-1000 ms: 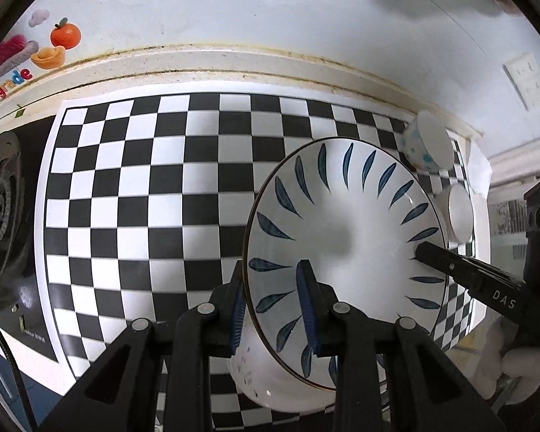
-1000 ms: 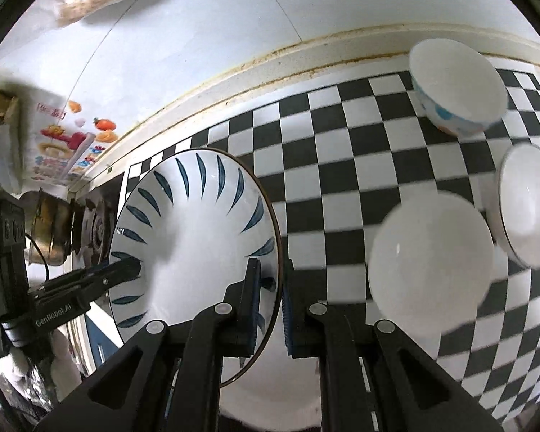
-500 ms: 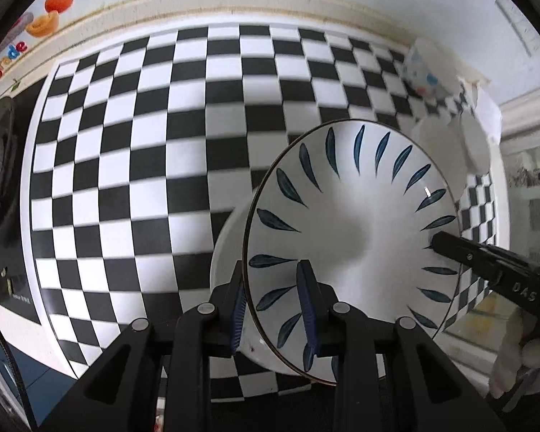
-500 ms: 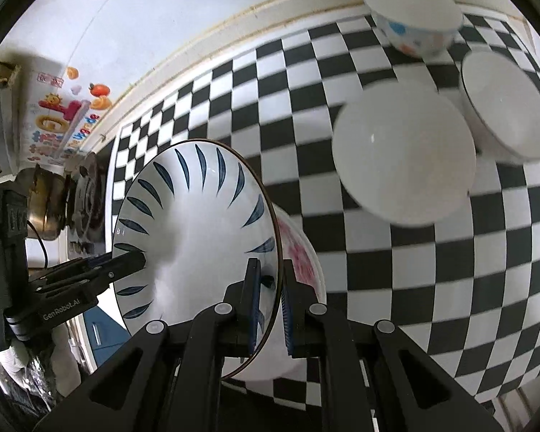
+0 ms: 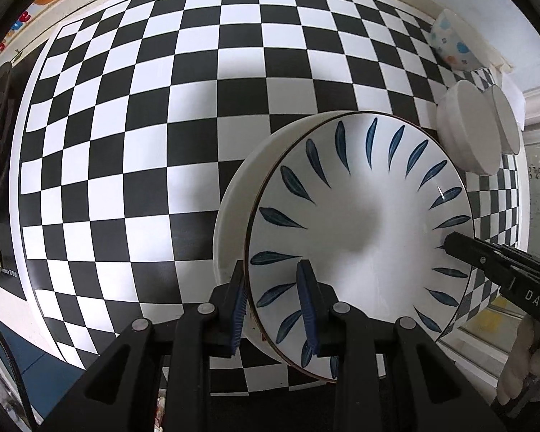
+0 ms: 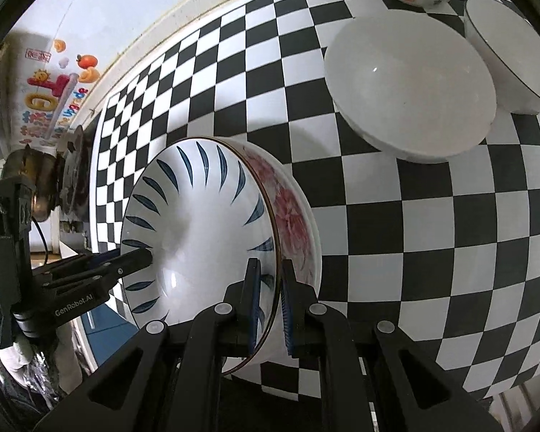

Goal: Organize plates and bowls

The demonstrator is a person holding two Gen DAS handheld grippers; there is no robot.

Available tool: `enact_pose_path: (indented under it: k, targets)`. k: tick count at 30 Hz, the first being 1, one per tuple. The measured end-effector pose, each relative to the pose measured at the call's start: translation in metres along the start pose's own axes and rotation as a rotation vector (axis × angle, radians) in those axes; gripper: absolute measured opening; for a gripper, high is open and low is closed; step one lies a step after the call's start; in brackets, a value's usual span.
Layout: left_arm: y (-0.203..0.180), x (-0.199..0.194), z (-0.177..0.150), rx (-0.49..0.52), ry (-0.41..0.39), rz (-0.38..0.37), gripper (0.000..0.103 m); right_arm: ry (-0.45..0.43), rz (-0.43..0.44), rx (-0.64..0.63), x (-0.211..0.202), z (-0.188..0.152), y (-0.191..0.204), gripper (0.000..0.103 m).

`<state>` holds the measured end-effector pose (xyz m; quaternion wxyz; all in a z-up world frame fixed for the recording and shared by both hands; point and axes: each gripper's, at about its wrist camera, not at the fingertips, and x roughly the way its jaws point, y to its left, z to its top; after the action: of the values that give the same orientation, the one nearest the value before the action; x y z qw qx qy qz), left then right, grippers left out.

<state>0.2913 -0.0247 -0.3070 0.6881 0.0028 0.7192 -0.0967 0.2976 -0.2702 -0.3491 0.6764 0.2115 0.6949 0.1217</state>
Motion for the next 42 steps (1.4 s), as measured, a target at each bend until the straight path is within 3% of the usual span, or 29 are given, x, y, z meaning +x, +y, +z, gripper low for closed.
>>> enact_pose_path:
  k: [12, 25, 31, 42]
  targets:
    - [-0.004, 0.018, -0.004, -0.024, 0.022, 0.021, 0.024, 0.030, -0.029, -0.032, 0.015, 0.001, 0.004, 0.012]
    - [-0.012, 0.027, -0.013, -0.056, -0.007, 0.059, 0.025, 0.034, -0.044, -0.028, 0.020, 0.002, 0.000, 0.013]
    - [-0.007, 0.019, -0.021, -0.105, -0.027, 0.043, 0.025, 0.049, -0.060, -0.049, 0.022, 0.005, 0.004, 0.015]
    - [-0.003, -0.020, -0.044, -0.084, -0.111, 0.070, 0.025, 0.010, -0.119, -0.023, 0.008, -0.007, 0.016, 0.026]
